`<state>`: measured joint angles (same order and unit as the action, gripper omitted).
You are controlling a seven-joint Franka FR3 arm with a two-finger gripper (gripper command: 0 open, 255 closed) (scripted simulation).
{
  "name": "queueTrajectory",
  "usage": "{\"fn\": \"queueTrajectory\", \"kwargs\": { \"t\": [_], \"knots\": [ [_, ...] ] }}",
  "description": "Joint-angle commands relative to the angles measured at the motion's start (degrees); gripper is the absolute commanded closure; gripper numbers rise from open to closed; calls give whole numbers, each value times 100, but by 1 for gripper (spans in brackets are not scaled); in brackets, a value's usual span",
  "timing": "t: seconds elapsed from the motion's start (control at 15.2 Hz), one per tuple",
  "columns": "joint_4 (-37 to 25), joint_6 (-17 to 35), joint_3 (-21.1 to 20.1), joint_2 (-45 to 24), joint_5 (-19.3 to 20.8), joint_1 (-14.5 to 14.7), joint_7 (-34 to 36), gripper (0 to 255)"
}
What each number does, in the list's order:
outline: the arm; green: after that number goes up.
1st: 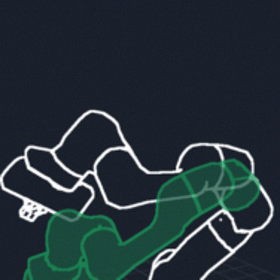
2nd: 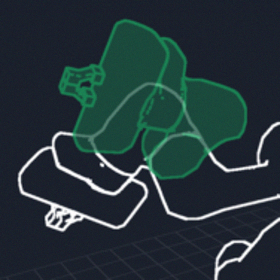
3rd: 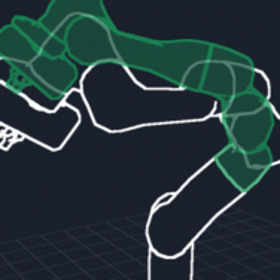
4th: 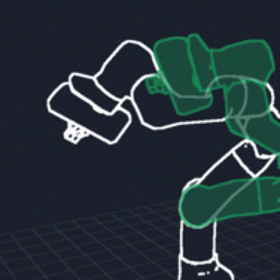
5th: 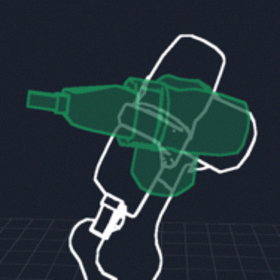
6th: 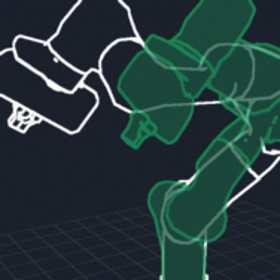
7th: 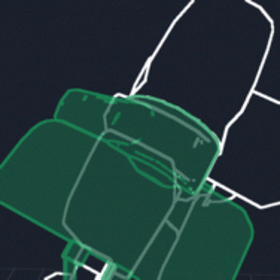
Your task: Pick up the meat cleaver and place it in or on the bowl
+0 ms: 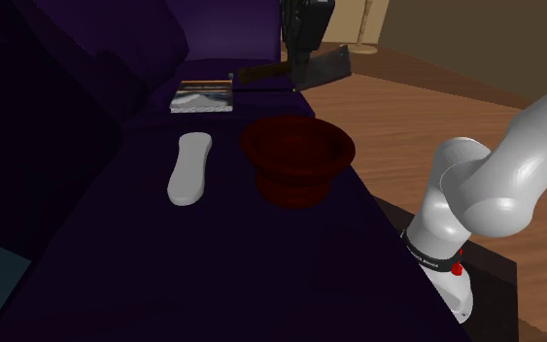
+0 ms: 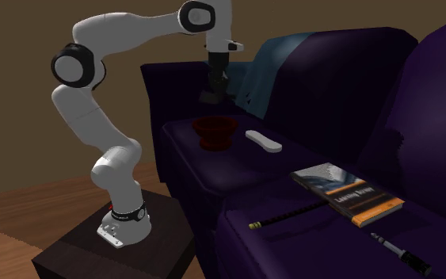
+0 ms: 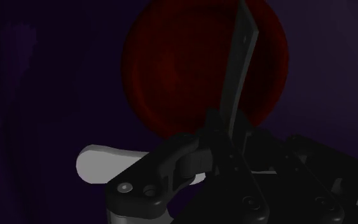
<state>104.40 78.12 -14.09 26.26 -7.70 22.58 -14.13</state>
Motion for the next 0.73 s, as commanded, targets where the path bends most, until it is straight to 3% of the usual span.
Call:
{"fn": "queueTrajectory", "kwargs": {
  "t": [0.0, 0.66],
  "knots": [
    [231, 141, -17, 92, -25, 15, 11, 255],
    [1263, 883, -44, 383, -90, 53, -61, 255]
  ]
}}
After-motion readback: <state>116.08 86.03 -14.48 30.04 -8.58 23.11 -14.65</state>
